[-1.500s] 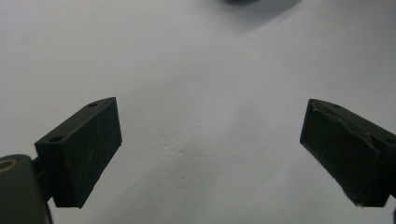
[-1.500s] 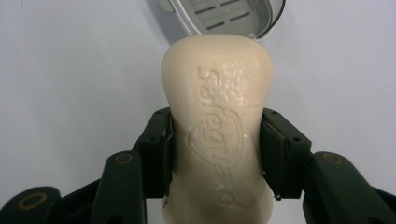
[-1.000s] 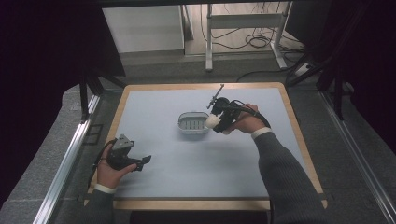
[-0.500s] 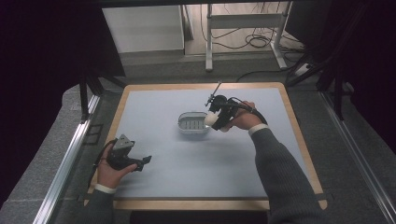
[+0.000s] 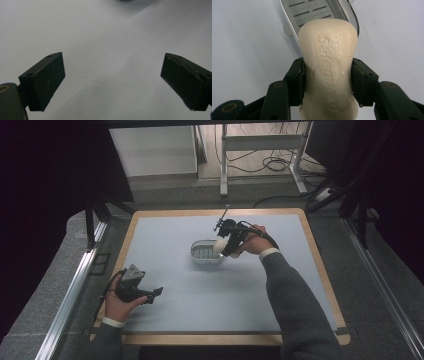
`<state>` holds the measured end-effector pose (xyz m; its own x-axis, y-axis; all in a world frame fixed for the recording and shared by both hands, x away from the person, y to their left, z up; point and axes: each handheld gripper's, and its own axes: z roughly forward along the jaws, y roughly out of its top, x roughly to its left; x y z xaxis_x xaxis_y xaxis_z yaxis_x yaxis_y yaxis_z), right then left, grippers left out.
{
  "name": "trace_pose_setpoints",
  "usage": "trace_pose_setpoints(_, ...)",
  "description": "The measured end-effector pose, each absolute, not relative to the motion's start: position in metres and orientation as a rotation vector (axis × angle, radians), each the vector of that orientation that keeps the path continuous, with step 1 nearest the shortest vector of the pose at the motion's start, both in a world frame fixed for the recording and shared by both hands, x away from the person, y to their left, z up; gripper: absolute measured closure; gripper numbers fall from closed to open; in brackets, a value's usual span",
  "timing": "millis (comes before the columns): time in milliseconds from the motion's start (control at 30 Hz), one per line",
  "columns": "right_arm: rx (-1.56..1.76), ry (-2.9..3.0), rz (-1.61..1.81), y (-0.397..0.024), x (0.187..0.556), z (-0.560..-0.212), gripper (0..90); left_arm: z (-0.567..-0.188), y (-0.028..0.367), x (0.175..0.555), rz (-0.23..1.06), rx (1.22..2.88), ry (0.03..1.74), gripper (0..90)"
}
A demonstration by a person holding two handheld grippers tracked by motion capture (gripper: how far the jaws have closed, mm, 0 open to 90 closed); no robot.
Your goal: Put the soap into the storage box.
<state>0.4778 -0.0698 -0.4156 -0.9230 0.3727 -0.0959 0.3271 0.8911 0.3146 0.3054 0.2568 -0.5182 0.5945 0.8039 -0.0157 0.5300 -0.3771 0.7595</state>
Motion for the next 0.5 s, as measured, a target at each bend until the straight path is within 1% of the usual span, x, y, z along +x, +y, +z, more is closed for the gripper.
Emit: trace_pose_setpoints(500, 0.492, 2.908, 0.459, -0.048, 0.487, -0.422, 49.4, -0.518, 0.257, 0.305, 0.466, 2.072, 1.052, 5.9)
